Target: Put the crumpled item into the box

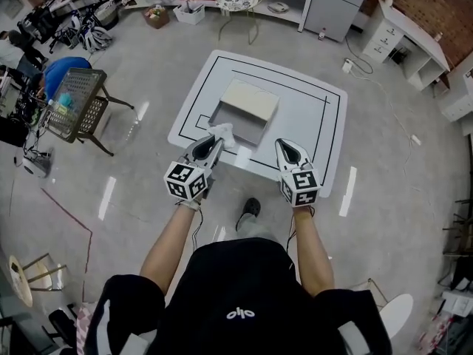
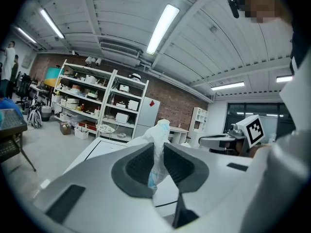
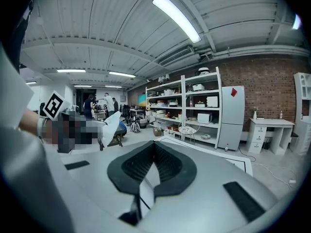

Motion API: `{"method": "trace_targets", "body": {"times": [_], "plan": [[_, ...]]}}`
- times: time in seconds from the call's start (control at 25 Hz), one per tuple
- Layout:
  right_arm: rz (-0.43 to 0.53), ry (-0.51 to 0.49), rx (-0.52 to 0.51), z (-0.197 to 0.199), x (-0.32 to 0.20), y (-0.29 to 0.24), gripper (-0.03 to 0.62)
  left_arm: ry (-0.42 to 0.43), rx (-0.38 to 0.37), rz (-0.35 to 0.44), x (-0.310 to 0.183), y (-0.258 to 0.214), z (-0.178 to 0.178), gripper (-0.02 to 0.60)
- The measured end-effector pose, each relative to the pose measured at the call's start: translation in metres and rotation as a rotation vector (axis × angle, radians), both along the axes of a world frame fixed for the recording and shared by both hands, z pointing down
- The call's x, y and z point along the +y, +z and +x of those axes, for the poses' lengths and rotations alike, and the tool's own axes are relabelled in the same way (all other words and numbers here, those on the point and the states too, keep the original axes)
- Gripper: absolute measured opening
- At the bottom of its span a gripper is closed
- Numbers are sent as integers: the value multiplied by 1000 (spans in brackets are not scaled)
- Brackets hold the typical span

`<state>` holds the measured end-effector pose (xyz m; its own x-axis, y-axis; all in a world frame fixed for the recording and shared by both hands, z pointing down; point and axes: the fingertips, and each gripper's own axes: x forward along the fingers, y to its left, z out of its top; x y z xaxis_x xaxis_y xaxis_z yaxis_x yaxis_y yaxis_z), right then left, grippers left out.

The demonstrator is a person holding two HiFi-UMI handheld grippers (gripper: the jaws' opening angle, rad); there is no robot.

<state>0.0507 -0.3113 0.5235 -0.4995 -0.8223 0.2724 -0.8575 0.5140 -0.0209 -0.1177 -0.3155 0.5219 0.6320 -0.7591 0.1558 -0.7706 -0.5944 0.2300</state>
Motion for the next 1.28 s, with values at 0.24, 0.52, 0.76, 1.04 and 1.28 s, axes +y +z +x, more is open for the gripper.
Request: {"method": "trace_targets", "body": {"times": [0.24, 0.52, 0.76, 1.04, 1.28], "plan": [[-30, -17, 10, 9, -48, 12, 9, -1, -10, -42, -46, 20, 13, 64], [-65, -40, 9, 6, -84, 34, 9, 21, -54, -90, -77, 52, 22, 64], [-99, -42, 17, 3, -93, 46, 9, 60, -94, -134, -96, 72, 27, 64], [-141, 6, 25, 1, -103, 63, 9, 149, -132, -177, -125, 95, 32, 64], [-199, 108, 10, -2, -117, 87, 9, 277, -179, -237, -147, 124, 36, 64]]}}
